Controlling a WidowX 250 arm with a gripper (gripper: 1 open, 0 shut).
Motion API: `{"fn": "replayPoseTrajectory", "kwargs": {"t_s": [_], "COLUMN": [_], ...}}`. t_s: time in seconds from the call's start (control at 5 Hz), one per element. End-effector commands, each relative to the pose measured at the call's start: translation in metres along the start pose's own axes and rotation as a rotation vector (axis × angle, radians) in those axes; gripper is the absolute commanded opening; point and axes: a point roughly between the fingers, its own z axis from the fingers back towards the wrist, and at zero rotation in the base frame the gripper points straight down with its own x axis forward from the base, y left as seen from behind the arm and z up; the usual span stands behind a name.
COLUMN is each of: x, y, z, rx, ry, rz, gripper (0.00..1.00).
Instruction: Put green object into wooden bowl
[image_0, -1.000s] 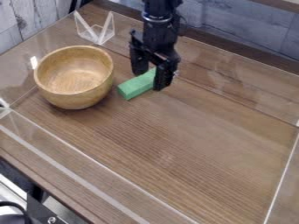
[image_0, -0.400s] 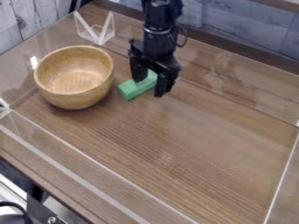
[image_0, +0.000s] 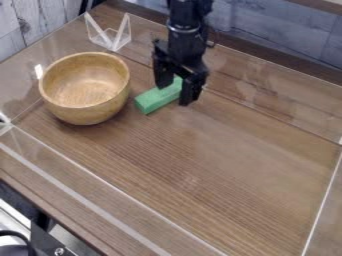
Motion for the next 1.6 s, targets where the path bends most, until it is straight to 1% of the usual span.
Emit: {"fn": "replayPoseTrajectory", "kwargs": {"t_s": [0.0,0.2,0.4,0.6,0.8,1.0,1.2,1.4], "x": [0.017,0.022,0.027,0.024,0.018,0.009,-0.002,-0.010], "y": [0.004,0.003,-0.003,-0.005,-0.001,-0.001,0.012,0.025], "z": [0.022,0.018,0.013,0.004,0.013,0.037,0.063,0.069], "rx": [0.029,0.032,0.030,0.028,0.022,0.016,0.018,0.014], "ry": [-0.061,-0.049,-0.041,-0.043,-0.071,-0.095,-0.121,-0.139], "rz": [-0.018,-0.032,-0.029,-0.081,-0.109,-0.083,-0.017,0.042], "gripper": [1.00,1.00,0.00,0.00,0.00,0.00,0.00,0.00]}}
